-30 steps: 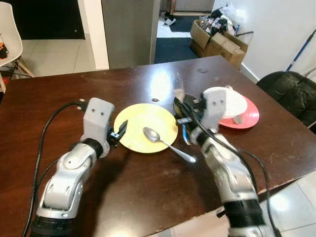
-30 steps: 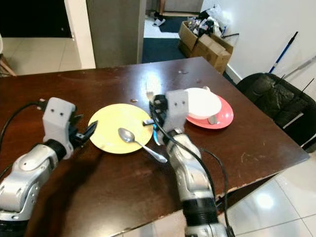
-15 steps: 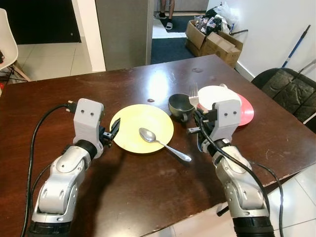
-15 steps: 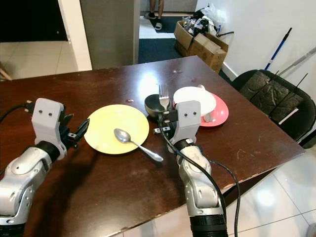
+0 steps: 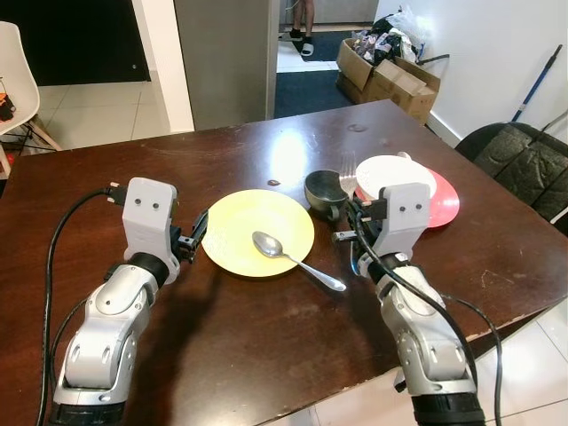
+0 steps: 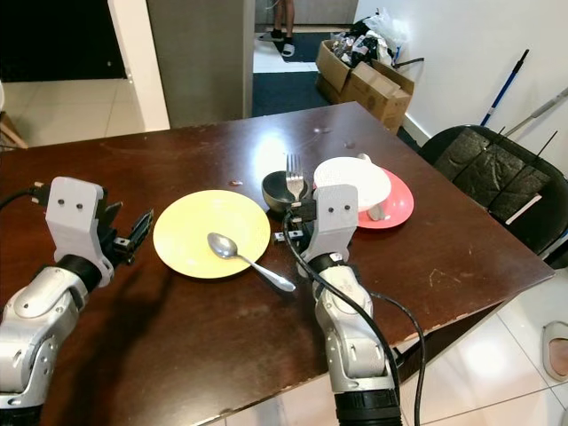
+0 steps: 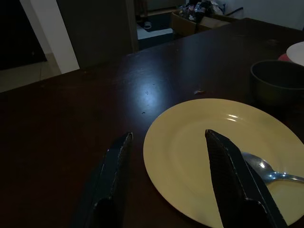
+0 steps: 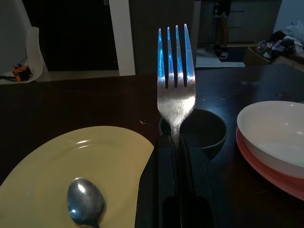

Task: Setting the table

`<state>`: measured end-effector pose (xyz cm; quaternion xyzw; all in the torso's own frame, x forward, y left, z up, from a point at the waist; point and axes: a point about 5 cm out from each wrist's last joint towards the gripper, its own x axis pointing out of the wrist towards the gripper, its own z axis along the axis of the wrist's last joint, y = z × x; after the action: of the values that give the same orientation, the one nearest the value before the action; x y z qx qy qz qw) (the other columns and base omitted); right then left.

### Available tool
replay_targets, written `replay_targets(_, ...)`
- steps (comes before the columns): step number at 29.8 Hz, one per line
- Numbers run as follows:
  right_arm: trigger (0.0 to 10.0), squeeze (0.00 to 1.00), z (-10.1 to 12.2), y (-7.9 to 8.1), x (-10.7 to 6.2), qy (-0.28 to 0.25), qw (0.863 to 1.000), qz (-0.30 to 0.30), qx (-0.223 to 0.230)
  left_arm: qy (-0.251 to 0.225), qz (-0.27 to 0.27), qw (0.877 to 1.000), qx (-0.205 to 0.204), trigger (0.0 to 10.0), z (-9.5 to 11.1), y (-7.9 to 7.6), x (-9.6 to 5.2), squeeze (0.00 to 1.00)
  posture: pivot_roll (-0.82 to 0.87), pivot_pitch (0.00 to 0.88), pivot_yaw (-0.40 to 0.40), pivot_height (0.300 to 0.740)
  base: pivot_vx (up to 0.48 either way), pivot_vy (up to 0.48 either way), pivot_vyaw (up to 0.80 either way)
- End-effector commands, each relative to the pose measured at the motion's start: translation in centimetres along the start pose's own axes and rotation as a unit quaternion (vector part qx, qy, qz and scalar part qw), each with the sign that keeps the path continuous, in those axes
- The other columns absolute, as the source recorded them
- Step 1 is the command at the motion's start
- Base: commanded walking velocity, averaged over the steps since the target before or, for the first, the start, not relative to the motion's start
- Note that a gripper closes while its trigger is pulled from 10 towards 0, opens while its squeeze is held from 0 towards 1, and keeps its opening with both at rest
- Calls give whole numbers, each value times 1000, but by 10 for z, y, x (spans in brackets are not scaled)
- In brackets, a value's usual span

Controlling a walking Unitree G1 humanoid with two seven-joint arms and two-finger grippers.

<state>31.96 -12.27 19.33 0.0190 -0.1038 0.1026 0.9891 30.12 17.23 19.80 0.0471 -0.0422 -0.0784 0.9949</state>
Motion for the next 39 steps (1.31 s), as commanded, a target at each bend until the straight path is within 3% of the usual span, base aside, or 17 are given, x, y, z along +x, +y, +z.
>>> replay_targets(1, 10000, 0, -3, 0, -2, 1, 1000, -7, 2, 2, 4, 1000, 3, 10000, -3, 0, -2, 0, 34, 18, 74, 740, 0, 0, 0)
replay_targets(32, 10000, 0, -4, 0, 1, 3, 1000, -5, 7, 0, 11, 1000, 1, 10000, -5, -2, 0, 0, 40, 17, 54, 740, 0, 0, 0)
replay_targets(39, 10000, 0, -6, 2, 1, 15, 1000, 4, 22, 2, 9, 1000, -3, 10000, -6, -5, 2, 0, 34, 28, 50, 740, 0, 0, -800)
